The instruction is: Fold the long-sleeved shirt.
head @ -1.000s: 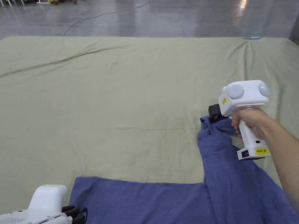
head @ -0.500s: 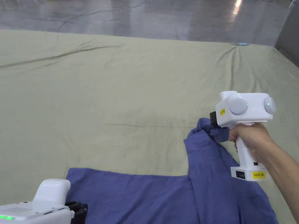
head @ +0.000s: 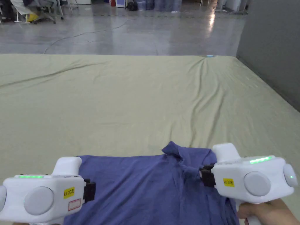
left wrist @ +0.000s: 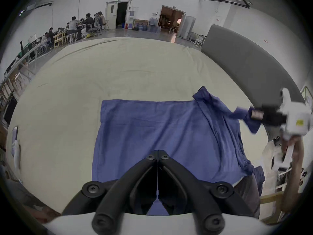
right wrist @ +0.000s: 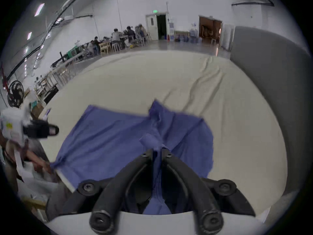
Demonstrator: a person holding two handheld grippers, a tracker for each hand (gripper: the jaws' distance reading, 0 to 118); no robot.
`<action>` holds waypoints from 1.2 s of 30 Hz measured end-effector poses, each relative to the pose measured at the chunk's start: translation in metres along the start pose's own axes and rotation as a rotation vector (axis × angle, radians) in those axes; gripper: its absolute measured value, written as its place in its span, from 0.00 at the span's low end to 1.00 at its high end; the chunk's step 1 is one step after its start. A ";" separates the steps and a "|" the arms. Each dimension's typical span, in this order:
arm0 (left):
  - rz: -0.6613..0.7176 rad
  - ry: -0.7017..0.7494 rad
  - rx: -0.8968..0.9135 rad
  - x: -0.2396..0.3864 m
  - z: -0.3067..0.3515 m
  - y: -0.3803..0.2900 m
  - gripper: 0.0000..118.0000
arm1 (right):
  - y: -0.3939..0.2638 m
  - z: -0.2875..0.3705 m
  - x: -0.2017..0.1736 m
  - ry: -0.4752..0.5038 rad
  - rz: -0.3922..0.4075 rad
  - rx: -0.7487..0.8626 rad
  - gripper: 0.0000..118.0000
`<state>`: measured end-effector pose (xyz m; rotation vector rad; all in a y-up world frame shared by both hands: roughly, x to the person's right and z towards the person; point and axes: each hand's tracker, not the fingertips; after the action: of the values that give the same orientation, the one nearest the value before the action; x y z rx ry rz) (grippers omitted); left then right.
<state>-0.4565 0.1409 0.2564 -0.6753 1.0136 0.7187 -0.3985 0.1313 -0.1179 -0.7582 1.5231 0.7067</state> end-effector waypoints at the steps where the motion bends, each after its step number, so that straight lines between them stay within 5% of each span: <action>1: -0.009 -0.002 0.001 0.002 0.006 -0.005 0.00 | -0.015 -0.005 -0.002 -0.001 0.001 -0.038 0.03; 10: -0.013 -0.018 0.019 0.021 0.041 -0.033 0.00 | -0.081 -0.020 -0.014 -0.014 -0.026 -0.167 0.06; 12: -0.014 -0.017 0.023 0.021 0.045 -0.035 0.00 | -0.083 -0.006 -0.014 -0.039 -0.046 -0.118 0.31; 14: -0.018 -0.014 0.031 0.020 0.047 -0.035 0.00 | -0.083 0.010 -0.012 -0.014 -0.104 -0.039 0.85; 15: -0.018 -0.011 0.033 0.020 0.048 -0.035 0.00 | -0.083 0.020 -0.010 -0.010 -0.124 0.006 0.92; 18: -0.014 -0.011 0.035 0.016 0.045 -0.033 0.00 | -0.077 0.035 -0.004 -0.012 -0.175 0.039 0.88; 19: -0.010 -0.010 0.033 0.014 0.043 -0.032 0.00 | -0.076 0.038 -0.002 -0.021 -0.191 0.038 0.70; 20: -0.009 -0.006 0.029 0.012 0.039 -0.029 0.00 | -0.074 0.041 0.000 -0.022 -0.185 0.055 0.11; 21: -0.009 0.001 0.028 0.010 0.034 -0.026 0.00 | -0.073 0.039 0.000 -0.031 -0.181 0.068 0.00; 22: -0.016 0.012 0.030 0.006 0.028 -0.020 0.00 | -0.073 0.038 0.000 -0.139 -0.177 0.050 0.00; 27: -0.035 0.127 0.044 -0.022 -0.019 0.026 0.00 | -0.066 0.024 0.003 -0.052 -0.194 0.041 0.00; 28: -0.029 0.138 0.053 -0.030 -0.032 0.039 0.06 | -0.067 0.023 0.008 -0.046 -0.194 0.032 0.00; 30: -0.015 0.190 0.034 -0.048 -0.062 0.067 0.63 | -0.065 0.016 0.006 -0.043 -0.187 0.020 0.00; 31: -0.009 0.218 0.014 -0.058 -0.079 0.081 0.78 | -0.064 0.012 0.007 -0.038 -0.181 0.012 0.00; 36: 0.015 0.247 -0.077 -0.094 -0.151 0.122 0.80 | -0.064 0.007 0.017 -0.018 -0.191 -0.001 0.00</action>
<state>-0.6617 0.0748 0.2657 -0.8389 1.2221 0.7012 -0.3444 0.0978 -0.1359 -0.8827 1.4125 0.5703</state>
